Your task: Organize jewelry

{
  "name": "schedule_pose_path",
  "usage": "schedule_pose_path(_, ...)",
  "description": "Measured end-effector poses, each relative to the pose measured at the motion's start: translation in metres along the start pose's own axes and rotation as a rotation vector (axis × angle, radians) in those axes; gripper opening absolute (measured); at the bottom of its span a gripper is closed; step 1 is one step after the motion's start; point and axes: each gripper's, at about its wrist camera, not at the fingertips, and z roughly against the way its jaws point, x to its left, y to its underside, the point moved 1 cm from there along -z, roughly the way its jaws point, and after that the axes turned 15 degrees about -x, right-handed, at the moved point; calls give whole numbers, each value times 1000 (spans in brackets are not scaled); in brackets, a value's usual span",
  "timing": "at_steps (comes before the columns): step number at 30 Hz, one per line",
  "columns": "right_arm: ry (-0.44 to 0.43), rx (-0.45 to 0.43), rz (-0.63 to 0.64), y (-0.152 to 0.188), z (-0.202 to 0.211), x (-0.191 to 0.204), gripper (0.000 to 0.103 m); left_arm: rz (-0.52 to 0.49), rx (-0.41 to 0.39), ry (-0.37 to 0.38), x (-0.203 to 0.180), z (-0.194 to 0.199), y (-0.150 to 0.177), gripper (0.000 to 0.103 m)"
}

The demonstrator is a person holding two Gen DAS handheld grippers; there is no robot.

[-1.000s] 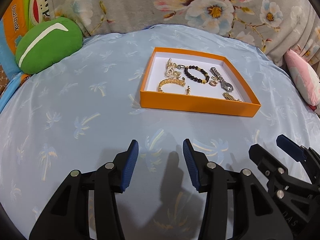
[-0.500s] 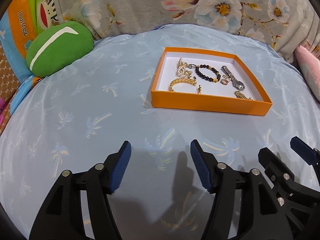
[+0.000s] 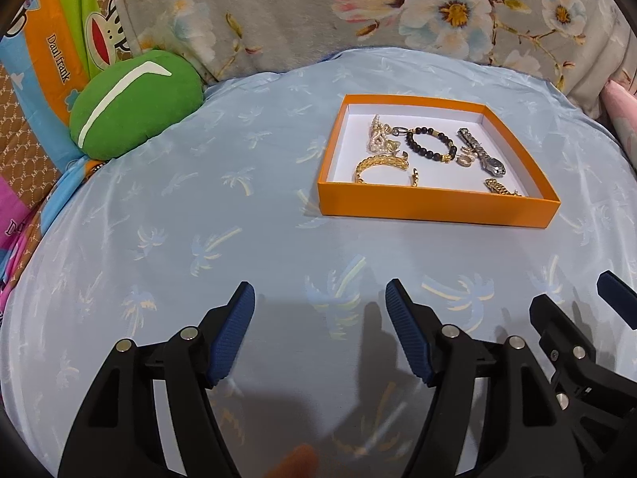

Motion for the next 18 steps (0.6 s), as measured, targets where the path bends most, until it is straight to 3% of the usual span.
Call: schedule_pose_path(18, 8, 0, 3, 1, -1, -2, 74, -7, 1, -9, -1, 0, 0, 66)
